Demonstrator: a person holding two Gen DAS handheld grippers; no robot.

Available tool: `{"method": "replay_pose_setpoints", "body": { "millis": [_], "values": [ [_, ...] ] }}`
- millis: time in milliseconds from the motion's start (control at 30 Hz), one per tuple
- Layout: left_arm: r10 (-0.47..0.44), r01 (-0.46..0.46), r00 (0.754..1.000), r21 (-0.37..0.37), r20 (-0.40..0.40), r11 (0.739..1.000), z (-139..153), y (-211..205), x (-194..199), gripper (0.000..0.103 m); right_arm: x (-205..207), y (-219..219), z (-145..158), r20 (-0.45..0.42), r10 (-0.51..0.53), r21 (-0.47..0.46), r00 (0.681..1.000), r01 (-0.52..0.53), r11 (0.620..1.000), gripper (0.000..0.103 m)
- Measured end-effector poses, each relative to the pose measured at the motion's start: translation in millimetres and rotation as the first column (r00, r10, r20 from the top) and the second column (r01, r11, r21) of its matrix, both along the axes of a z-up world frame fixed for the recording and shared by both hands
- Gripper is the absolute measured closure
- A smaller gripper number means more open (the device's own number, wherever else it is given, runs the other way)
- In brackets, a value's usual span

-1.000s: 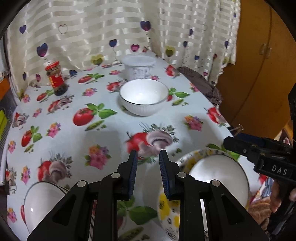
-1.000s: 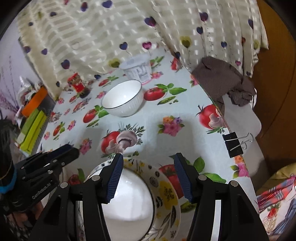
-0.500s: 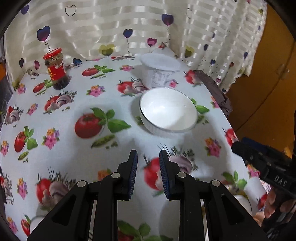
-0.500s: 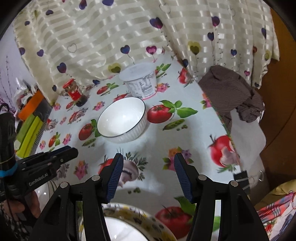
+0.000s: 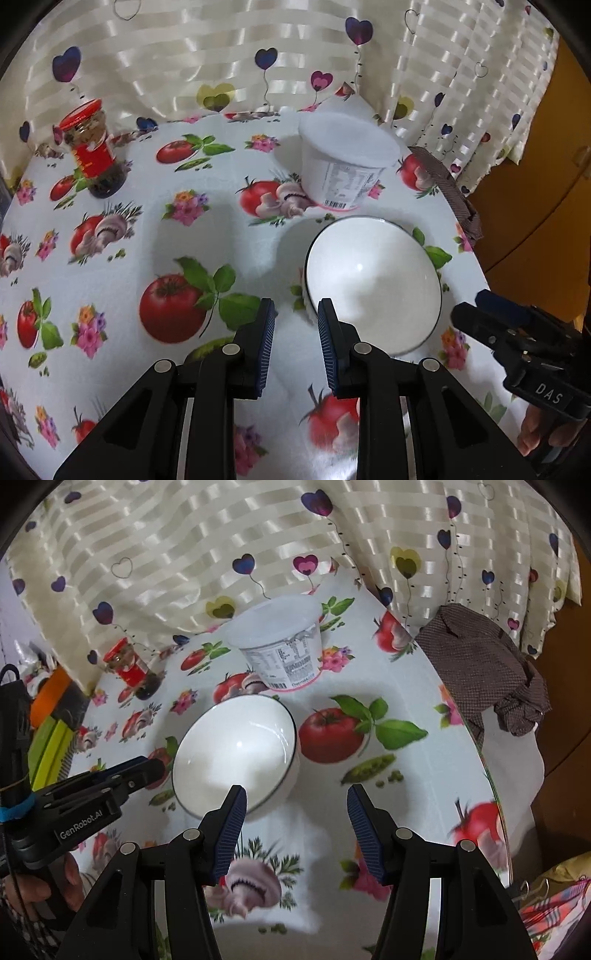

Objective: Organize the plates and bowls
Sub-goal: 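Grasp the white bowl rim with both tools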

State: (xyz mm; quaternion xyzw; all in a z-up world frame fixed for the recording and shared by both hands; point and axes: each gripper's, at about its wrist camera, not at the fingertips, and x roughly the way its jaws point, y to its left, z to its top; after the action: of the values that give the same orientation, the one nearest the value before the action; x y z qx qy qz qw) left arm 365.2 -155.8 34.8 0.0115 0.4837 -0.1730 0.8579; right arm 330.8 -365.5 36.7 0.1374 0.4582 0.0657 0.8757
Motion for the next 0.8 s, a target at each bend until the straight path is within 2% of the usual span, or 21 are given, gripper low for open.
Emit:
{"method": "replay_pose_setpoints", "body": {
  "millis": [133, 467, 600, 800],
  "values": [
    [-0.031, 0.031, 0.999, -0.012, -0.032, 0.999, -4.0, -8.5, 8.5, 0.078, 14.4, 1.8, -3.2, -0.008, 0.005, -0.008, 1.000, -0.005, 1.000, 0.046],
    [-0.012, 0.012, 0.997, 0.001, -0.078, 1.000, -23.1, -14.0, 28.5, 0.078, 43.1, 2.8, -26.0, -0.077, -0.001, -0.003, 0.997, 0.001, 1.000, 0.046],
    [-0.006, 0.006, 0.996, 0.000, -0.086, 1.000, -26.2, -12.1, 32.0, 0.078, 48.0, 8.1, -28.5, -0.079, 0.010, -0.008, 0.997, -0.011, 1.000, 0.046],
    [-0.010, 0.010, 0.995, 0.002, -0.095, 1.000, -32.0, -13.6, 35.8, 0.078, 53.3, 15.2, -30.8, -0.099, 0.004, -0.045, 0.995, -0.008, 0.999, 0.061]
  ]
}}
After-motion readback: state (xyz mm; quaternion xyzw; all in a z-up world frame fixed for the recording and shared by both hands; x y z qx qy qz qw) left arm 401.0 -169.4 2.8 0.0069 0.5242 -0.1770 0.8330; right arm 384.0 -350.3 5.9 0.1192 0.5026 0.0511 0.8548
